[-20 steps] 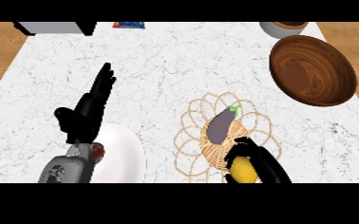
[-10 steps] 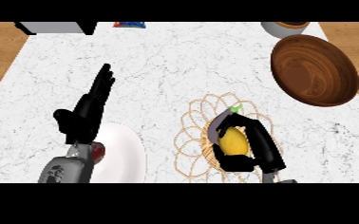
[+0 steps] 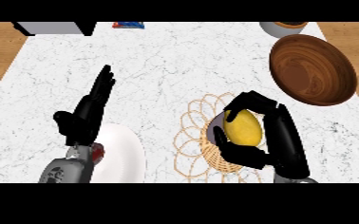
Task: Pick the lemon from the placemat and place it in the bowl
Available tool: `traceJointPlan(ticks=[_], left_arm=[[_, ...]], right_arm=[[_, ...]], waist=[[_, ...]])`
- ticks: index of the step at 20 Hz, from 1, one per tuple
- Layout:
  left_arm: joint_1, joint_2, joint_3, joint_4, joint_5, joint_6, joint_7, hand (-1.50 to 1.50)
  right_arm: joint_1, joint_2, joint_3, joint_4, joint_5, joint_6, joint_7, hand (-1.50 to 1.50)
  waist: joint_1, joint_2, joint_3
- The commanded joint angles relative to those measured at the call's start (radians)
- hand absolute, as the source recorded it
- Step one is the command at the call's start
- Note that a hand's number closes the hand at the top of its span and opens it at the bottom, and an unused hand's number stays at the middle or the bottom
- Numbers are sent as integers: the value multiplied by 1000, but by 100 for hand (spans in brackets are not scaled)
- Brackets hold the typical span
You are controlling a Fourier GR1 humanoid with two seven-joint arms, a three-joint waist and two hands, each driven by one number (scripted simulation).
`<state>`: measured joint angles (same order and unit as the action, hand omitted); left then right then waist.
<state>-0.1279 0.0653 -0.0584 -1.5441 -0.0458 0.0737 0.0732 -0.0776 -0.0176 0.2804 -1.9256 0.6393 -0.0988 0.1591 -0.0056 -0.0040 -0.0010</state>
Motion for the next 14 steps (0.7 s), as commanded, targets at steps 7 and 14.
traceJointPlan(ticks=[7,14], left_arm=[[-3,-11,3,40,-9,-5,-41,0],[1,-20,-8,-45,-8,3,49,0]], right_arm=[[-310,-11,-69,-220,189,223,503,150],[-562,-60,-284,17,156,200,505,150]], waist=[[5,3,0],[14,5,1]])
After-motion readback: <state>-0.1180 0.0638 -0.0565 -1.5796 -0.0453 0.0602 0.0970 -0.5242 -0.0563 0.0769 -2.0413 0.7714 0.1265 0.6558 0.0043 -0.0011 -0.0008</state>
